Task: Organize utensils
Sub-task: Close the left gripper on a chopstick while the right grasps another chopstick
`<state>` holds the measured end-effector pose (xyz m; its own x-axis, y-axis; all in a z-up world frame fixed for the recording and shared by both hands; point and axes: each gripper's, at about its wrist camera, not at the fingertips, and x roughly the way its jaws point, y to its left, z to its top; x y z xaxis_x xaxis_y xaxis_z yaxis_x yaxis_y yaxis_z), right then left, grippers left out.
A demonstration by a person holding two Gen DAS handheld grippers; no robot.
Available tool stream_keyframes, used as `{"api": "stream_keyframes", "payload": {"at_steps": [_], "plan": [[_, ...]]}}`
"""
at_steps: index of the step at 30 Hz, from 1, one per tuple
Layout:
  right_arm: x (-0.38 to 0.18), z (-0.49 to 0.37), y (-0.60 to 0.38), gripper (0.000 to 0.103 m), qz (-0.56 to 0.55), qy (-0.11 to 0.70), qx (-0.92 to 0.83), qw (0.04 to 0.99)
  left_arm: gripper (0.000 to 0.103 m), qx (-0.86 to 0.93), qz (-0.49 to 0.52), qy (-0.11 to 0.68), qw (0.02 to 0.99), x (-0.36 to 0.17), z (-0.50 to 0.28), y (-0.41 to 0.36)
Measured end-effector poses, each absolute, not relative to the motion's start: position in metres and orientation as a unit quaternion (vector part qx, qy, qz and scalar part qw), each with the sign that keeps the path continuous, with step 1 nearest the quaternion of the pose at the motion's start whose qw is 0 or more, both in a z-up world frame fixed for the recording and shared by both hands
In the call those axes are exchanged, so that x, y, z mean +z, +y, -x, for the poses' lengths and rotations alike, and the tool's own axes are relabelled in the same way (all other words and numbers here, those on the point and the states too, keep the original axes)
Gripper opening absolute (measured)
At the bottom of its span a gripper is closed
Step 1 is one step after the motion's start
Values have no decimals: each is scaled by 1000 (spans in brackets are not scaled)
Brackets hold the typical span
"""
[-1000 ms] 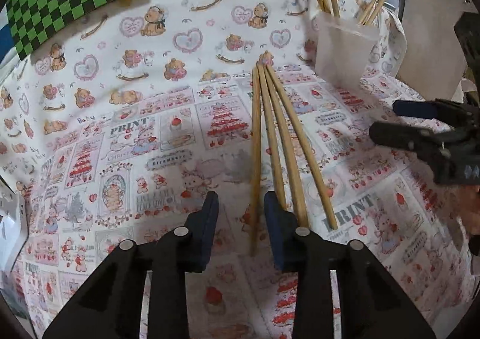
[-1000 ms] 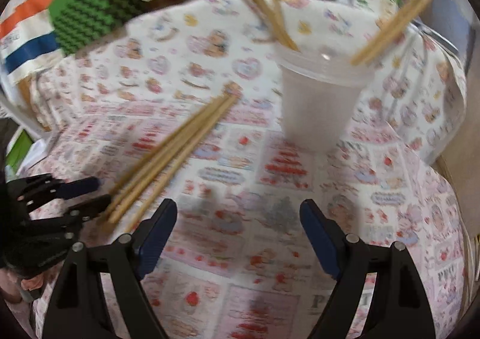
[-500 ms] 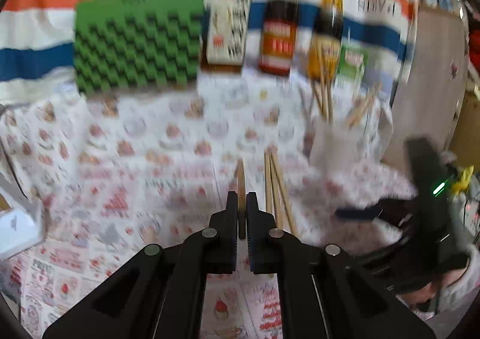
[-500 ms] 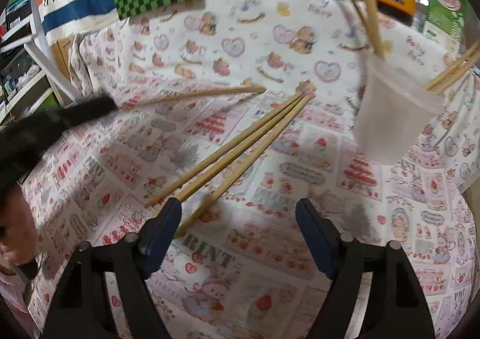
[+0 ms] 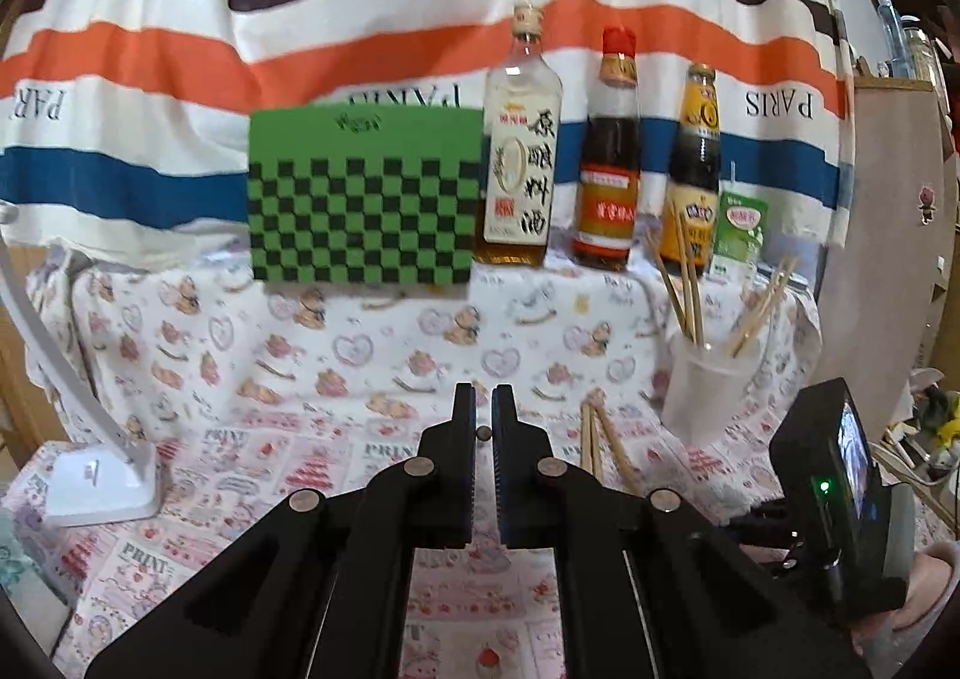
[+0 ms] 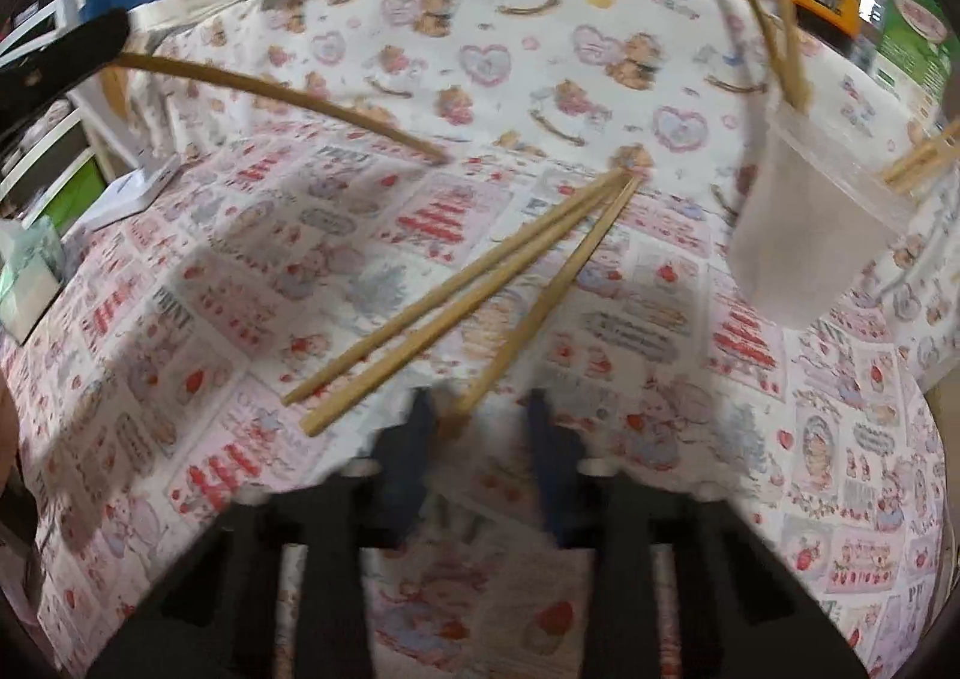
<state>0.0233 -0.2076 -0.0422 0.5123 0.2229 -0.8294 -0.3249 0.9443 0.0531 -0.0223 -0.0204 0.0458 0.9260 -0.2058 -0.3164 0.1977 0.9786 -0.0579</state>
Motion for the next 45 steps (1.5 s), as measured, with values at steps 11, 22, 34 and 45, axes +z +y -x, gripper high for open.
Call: {"api": "stream_keyframes", "payload": {"at_steps": [11, 22, 34, 45], "plan": [[15, 5, -258, 1, -13, 337, 117, 934, 4, -88, -4, 110, 990, 51, 39, -23], [-3, -6, -253, 31, -16, 392, 131, 911, 4, -75, 8, 130, 989, 46, 29, -18], [-51, -19, -244, 38, 31, 475, 96, 874, 4, -65, 13, 134, 989, 42, 26, -13], [-16, -2, -259, 5, 0, 410, 96, 907, 4, -62, 18, 148, 987, 36, 19, -14]]}}
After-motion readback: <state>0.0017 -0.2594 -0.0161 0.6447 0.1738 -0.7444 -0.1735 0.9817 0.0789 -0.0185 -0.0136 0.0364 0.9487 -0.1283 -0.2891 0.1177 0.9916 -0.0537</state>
